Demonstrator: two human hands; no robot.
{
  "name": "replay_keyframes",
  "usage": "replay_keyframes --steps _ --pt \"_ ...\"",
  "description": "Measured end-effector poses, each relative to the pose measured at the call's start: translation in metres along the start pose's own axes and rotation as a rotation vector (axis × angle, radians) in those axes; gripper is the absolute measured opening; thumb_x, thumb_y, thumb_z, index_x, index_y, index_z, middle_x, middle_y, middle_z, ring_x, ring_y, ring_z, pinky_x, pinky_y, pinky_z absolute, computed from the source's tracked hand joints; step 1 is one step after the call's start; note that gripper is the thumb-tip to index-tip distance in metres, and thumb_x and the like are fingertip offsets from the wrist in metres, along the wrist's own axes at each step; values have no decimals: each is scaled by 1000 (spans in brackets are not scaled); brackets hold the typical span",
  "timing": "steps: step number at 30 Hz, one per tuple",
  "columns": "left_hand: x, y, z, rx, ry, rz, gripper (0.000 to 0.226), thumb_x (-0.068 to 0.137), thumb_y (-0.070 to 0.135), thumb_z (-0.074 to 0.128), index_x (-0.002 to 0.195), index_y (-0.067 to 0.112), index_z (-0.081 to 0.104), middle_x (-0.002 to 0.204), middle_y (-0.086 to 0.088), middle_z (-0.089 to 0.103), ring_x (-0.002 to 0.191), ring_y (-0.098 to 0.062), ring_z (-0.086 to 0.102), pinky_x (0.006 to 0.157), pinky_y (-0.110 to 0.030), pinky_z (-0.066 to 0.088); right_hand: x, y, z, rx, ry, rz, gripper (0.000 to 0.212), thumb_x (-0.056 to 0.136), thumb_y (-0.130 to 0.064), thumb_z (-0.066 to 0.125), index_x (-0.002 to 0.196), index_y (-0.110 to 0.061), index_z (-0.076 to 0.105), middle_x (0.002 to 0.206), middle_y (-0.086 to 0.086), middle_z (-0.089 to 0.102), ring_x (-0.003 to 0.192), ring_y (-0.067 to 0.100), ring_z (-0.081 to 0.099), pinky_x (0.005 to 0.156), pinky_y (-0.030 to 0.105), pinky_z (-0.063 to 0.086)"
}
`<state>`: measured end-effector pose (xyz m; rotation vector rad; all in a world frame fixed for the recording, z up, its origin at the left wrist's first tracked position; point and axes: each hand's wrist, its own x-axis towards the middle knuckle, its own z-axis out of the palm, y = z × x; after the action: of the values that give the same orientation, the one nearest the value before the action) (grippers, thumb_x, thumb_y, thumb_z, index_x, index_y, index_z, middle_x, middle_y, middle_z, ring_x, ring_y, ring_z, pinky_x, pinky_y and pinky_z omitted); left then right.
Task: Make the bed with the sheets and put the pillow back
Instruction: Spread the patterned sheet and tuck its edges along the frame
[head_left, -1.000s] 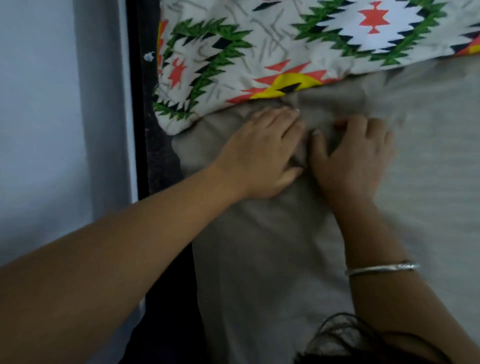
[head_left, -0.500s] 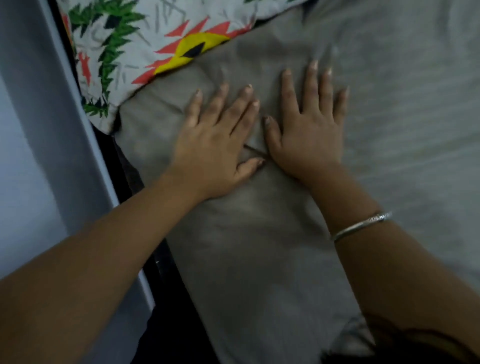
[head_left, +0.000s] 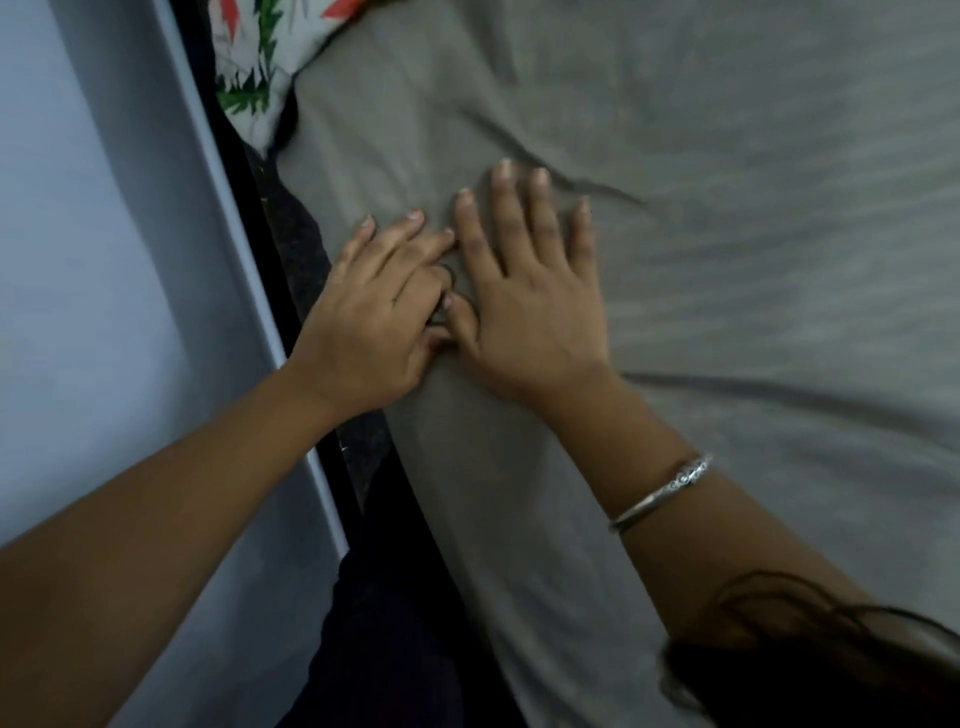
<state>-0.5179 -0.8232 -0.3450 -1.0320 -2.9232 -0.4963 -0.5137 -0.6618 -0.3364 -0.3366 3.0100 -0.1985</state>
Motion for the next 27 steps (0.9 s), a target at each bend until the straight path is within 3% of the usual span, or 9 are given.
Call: replay_keyframes --steps 3,5,8,10,14,17,20,24,27 --pt "-17 -3 5 12 76 -7 20 92 12 48 91 -5 57 105 -26 59 95 -39 55 89 -47 39 -11 -27 4 17 -29 -77 69 81 -45 32 141 -12 42 151 16 32 140 35 28 112 54 17" --pt "-29 -6 3 27 78 -34 18 88 9 47 89 -6 57 95 -24 59 81 -38 55 76 -44 40 -15 -39 3 73 -26 -161 69 77 -43 35 133 -8 53 144 16 43 136 31 37 110 52 24" --pt "-40 -7 -3 52 89 -19 25 89 18 45 86 -4 58 93 -23 58 82 -36 51 78 -45 38 -13 -33 -4 183 62 -276 63 72 -43 43 117 -5 65 127 16 59 117 33 56 98 42 40" --pt "-36 -5 -4 39 111 -16 24 89 21 50 92 -2 56 98 -24 59 85 -37 53 83 -47 39 -10 -18 -9 212 140 -204 56 72 -41 52 113 -6 65 117 19 63 102 39 60 83 43 47" --pt "-13 -2 5 85 144 -79 15 84 17 52 91 12 40 87 -18 57 80 -32 48 67 -41 39 -11 -7 -13 52 144 -24 46 73 -42 56 103 -8 63 103 18 60 89 40 55 70 42 44" --pt "-18 -6 2 91 138 -62 23 73 8 56 84 12 36 80 -16 51 78 -27 33 64 -37 29 -13 -25 -8 94 138 -118 24 73 -27 55 84 -5 60 88 21 58 78 39 54 62 43 44" --pt "-42 -7 -3 30 86 -17 14 77 10 48 86 12 38 82 -16 50 78 -29 36 67 -38 30 -18 -38 -11 229 24 -263 28 74 -27 47 76 -2 59 78 21 56 69 38 55 57 43 46" --pt "-42 -1 -15 -35 105 -84 18 88 25 50 88 7 51 86 -20 54 78 -33 47 67 -39 34 -14 -19 -20 242 147 -163 34 83 -31 45 91 -6 66 89 20 62 79 40 58 65 45 49" --pt "-27 20 -11 -45 108 -44 43 84 34 50 112 3 58 115 -22 58 104 -38 54 89 -46 39 -20 -6 -11 62 126 49 48 84 -34 45 124 -11 57 128 20 54 113 41 50 91 48 42"
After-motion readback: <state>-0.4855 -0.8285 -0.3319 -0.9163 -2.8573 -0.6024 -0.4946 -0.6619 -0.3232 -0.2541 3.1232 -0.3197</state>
